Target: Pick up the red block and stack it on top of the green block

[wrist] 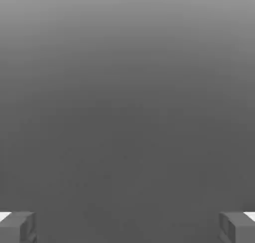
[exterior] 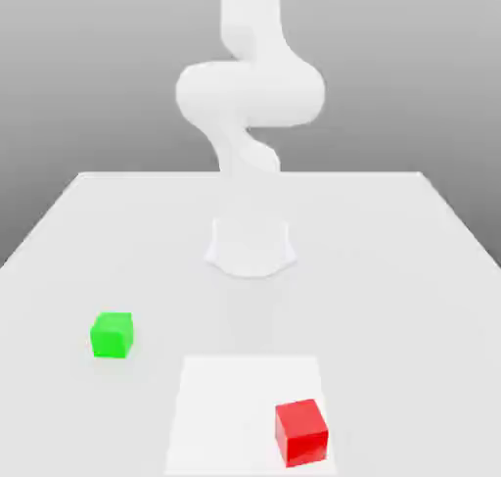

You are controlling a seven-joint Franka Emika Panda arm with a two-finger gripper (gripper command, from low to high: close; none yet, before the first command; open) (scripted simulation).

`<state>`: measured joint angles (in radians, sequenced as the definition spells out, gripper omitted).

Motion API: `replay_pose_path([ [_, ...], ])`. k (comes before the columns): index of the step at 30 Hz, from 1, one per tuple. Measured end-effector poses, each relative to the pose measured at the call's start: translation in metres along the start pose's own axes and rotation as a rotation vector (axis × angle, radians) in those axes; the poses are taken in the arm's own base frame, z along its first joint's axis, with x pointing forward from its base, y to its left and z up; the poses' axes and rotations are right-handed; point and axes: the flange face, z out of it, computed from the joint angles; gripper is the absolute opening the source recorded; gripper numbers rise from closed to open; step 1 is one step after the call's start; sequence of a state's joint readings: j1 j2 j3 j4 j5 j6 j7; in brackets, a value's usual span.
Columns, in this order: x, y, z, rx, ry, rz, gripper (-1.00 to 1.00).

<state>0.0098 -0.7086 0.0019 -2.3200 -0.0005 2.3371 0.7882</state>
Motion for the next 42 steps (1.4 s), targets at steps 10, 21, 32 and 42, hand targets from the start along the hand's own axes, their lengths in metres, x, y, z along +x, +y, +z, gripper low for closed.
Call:
replay_pose_path([
  [10, -0.053, 0.020, 0.198, -0.191, -0.233, -0.091, 0.00],
  [21, -0.170, 0.099, 0.363, -0.388, -0.491, -0.197, 0.00],
  [32, -0.241, 0.165, 0.448, -0.450, -0.571, -0.226, -1.00],
  [42, -0.214, 0.140, 0.406, -0.452, -0.570, -0.223, -1.00],
])
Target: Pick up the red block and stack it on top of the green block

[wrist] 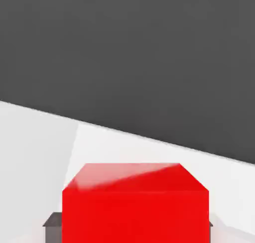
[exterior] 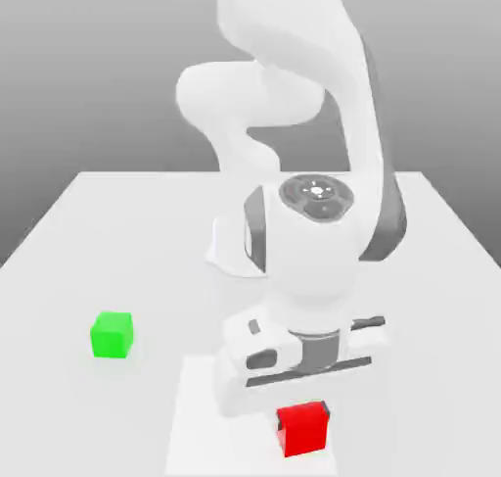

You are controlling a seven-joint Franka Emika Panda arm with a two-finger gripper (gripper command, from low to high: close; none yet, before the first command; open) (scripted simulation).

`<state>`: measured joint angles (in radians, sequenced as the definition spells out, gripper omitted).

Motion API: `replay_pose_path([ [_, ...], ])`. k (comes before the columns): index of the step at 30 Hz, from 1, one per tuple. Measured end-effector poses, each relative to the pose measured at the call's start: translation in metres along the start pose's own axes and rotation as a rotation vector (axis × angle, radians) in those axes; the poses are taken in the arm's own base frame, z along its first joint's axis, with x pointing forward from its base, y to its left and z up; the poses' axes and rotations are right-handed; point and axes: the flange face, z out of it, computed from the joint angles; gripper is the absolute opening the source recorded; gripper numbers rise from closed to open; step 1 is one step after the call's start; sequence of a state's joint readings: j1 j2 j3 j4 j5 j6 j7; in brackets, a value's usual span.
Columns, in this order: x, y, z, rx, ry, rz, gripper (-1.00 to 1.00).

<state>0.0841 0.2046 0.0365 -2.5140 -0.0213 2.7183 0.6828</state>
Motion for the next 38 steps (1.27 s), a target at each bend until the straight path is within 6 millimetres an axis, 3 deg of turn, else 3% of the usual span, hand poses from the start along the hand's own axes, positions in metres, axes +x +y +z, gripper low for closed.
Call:
replay_pose_path([
  [3, 0.020, 0.063, -0.019, -0.023, 0.019, 0.095, -1.00],
  [5, 0.035, 0.127, -0.028, -0.037, 0.027, 0.209, -1.00],
  [7, 0.036, 0.184, -0.035, -0.045, 0.029, 0.305, -1.00],
  [11, 0.015, 0.258, -0.044, -0.040, 0.023, 0.423, -1.00],
  [15, -0.019, 0.323, -0.044, -0.009, 0.003, 0.559, -1.00],
  [17, -0.024, 0.332, -0.034, 0.003, -0.001, 0.581, -1.00],
  [23, -0.027, 0.335, 0.013, 0.006, -0.002, 0.587, -1.00],
  [24, -0.028, 0.335, 0.020, 0.004, -0.002, 0.588, 1.00],
  [31, -0.028, 0.336, 0.020, 0.003, -0.001, 0.589, 1.00],
  [38, -0.027, 0.335, -0.032, 0.006, -0.002, 0.589, 1.00],
])
